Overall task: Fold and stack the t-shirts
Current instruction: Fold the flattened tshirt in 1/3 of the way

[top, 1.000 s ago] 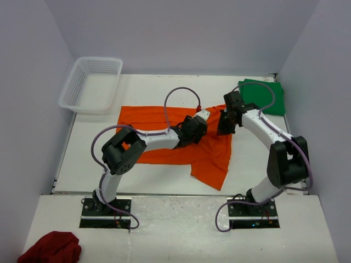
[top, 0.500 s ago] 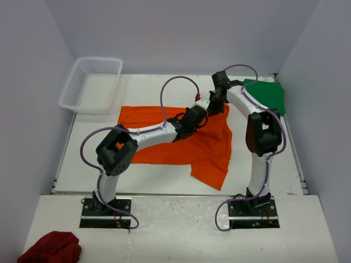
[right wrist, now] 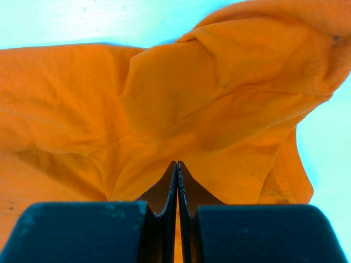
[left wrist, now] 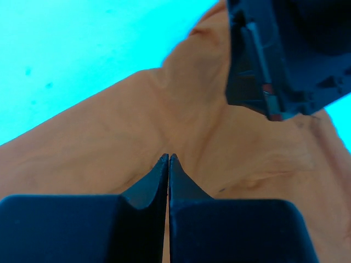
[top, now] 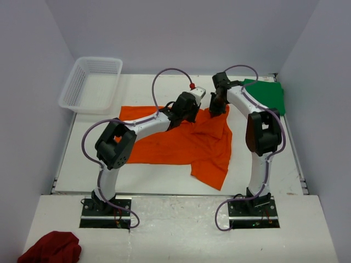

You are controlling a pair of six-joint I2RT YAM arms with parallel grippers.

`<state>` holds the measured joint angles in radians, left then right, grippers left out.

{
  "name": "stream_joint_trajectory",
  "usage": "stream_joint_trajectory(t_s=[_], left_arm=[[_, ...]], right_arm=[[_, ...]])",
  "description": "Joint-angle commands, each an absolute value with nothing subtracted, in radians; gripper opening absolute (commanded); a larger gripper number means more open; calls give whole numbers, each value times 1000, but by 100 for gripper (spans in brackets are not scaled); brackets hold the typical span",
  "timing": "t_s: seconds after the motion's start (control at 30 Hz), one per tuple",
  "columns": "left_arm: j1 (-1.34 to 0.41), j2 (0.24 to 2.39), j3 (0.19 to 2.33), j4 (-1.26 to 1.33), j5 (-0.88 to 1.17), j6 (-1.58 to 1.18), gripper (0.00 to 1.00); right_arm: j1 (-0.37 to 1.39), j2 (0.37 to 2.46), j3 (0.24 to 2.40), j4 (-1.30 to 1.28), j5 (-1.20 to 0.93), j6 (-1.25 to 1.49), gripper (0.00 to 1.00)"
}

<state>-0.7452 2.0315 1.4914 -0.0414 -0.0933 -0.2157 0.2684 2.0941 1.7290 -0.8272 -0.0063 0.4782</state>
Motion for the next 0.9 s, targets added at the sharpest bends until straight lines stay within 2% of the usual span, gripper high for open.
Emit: stream_joint_trajectory(t_s=[0.0,0.37,0.53,0.87], left_arm=[[-752,2043,1537,17,0,-204,0],[-709,2183,1687,-120,29,-261,0],[-654,2296,1779,-211,32,-299,0],[-589,2301,1733,-245,5,-342,0]], right_arm=[[261,2101,1784,-877,26,469,0],[255,2253,1904,-1006,14,508,0],[245,2246,1887,-1015,22,549,0],[230,2287,1947,-1098,18,589,0]])
